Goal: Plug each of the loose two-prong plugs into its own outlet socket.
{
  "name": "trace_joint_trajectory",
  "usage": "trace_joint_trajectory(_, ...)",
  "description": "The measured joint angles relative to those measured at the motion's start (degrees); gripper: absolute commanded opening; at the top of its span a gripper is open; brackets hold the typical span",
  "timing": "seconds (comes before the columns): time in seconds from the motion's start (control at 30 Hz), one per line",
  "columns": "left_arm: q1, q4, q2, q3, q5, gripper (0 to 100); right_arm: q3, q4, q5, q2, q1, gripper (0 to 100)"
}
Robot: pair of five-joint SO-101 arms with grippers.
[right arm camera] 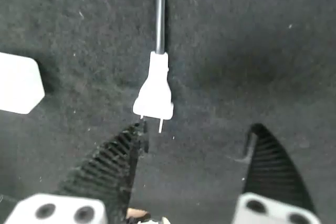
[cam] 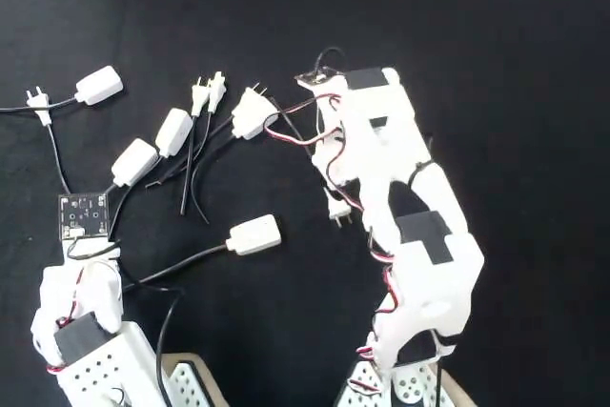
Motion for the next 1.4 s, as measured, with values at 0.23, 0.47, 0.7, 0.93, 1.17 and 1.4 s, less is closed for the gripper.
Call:
trace_joint_trajectory(0.23,0.00,0.00,0.00,0.00,0.00,5,4.57,-4.92,0.00,5.45,0.79,16.2)
trace_joint_trajectory(0.47,0.00,0.00,0.00,0.00,0.00,5,3.43,-5.01,0.00,7.38,0.35,16.2)
trace_joint_trajectory(0.7,0.00,0.00,0.00,0.00,0.00,5,3.34,-5.01,-1.49,7.47,-2.64,16.2)
trace_joint_trajectory(0.93,0.00,0.00,0.00,0.00,0.00,5,3.60,-5.54,-2.81,9.05,-5.80,15.9)
trace_joint_trajectory(1.17,0.00,0.00,0.00,0.00,0.00,5,3.60,-5.71,-2.81,9.05,-5.80,8.3)
trace_joint_trajectory(1.4,0.00,0.00,0.00,0.00,0.00,5,2.81,-5.19,-2.81,9.05,-5.63,8.3)
